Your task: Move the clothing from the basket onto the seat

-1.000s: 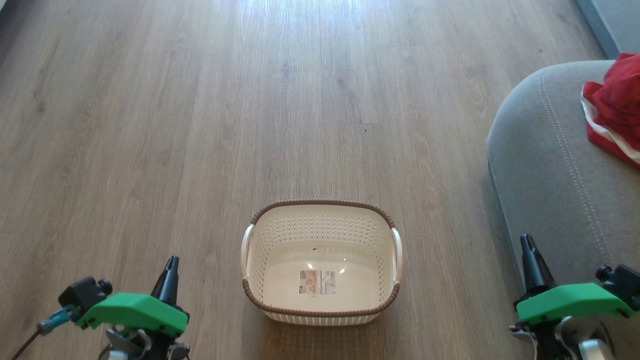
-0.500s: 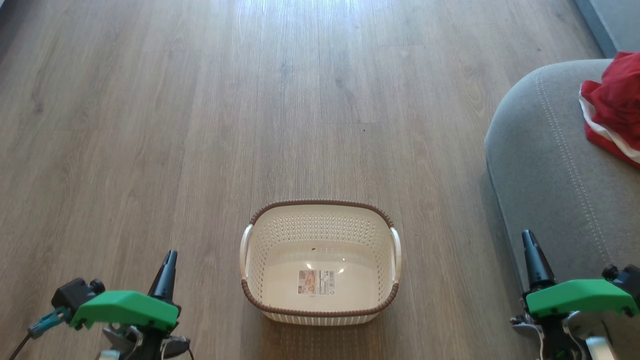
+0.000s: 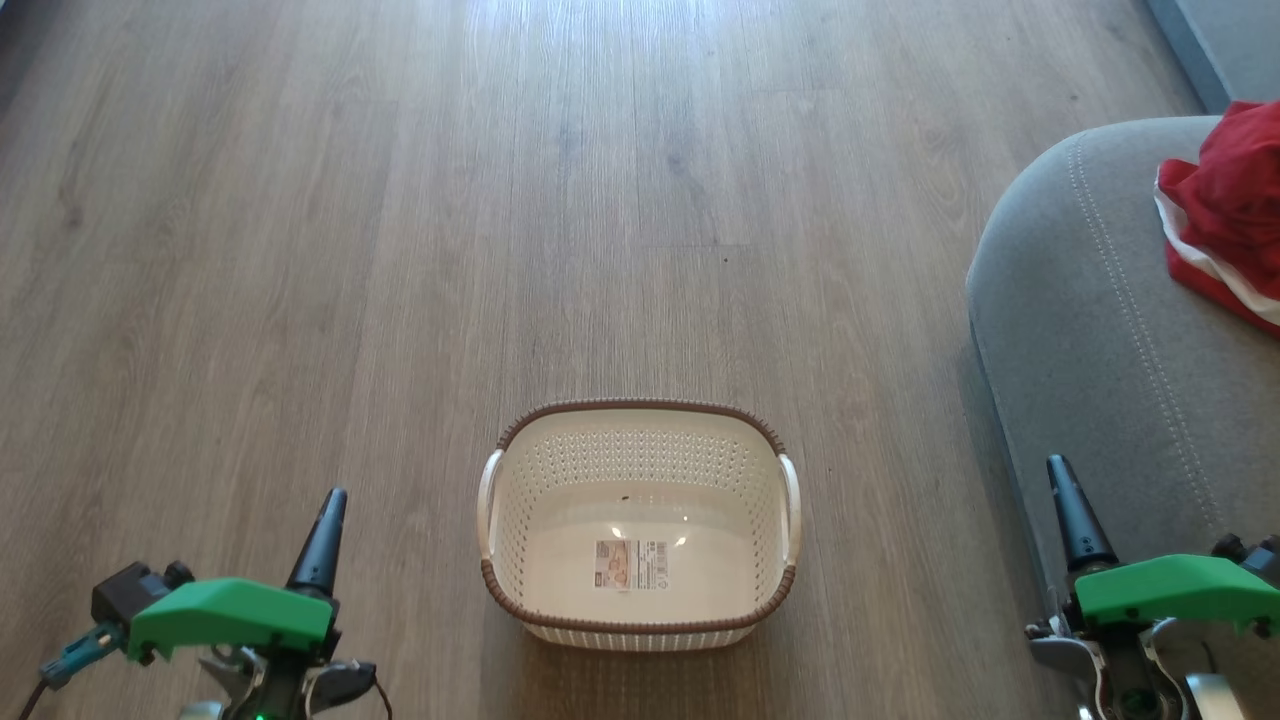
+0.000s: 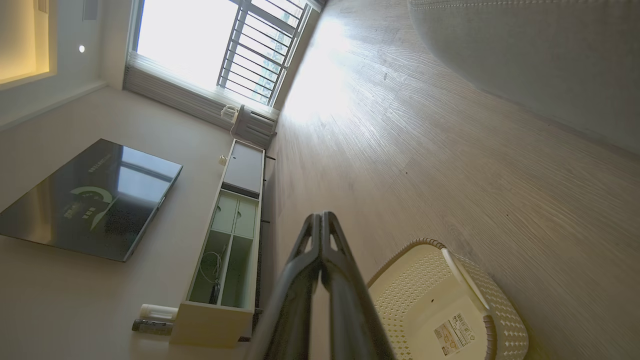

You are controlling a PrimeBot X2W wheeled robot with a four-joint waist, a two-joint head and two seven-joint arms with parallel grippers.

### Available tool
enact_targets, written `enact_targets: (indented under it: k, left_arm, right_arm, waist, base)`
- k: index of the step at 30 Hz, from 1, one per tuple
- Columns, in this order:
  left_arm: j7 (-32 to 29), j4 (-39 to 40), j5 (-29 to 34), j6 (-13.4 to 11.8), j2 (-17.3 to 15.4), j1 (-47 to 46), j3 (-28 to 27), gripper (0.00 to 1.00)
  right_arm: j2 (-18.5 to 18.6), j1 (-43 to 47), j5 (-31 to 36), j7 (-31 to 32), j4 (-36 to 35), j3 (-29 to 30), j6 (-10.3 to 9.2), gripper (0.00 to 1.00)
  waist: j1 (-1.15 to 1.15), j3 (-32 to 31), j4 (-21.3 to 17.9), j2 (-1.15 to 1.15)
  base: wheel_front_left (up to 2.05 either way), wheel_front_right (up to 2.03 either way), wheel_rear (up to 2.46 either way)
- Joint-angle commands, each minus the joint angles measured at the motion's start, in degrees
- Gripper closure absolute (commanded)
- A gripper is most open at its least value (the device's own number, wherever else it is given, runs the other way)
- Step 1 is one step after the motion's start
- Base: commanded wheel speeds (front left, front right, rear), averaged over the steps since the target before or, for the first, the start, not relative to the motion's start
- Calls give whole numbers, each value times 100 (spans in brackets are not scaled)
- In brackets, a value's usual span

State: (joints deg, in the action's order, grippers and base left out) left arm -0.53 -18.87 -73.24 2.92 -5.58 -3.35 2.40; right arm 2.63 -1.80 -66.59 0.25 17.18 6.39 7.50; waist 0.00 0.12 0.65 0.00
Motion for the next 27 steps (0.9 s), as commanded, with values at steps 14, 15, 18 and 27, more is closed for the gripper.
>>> enact_targets:
  k: [14, 15, 18, 27]
  left_arm:
    - [-239, 318, -774, 221, 90, -277, -468, 100]
    - [-255, 325, -825, 231, 98, -277, -487, 100]
    - [-304, 347, -979, 264, 123, -279, -546, 100]
    - [-453, 414, -1439, 362, 197, -282, -722, 100]
  right_arm:
    - [24, -359, -1051, 261, -260, -36, -1, 100]
    - [24, -363, -1120, 278, -262, -34, -1, 100]
    - [24, -374, -1327, 328, -270, -27, -1, 100]
    - [24, -406, -1948, 478, -293, -6, -1, 100]
  waist:
    - [0, 2, -25, 0]
    - [0, 2, -27, 0]
    - [0, 3, -32, 0]
    - [0, 4, -49, 0]
  base:
    - [0, 0, 0]
    - [0, 0, 0]
    - [0, 0, 0]
    - [0, 0, 0]
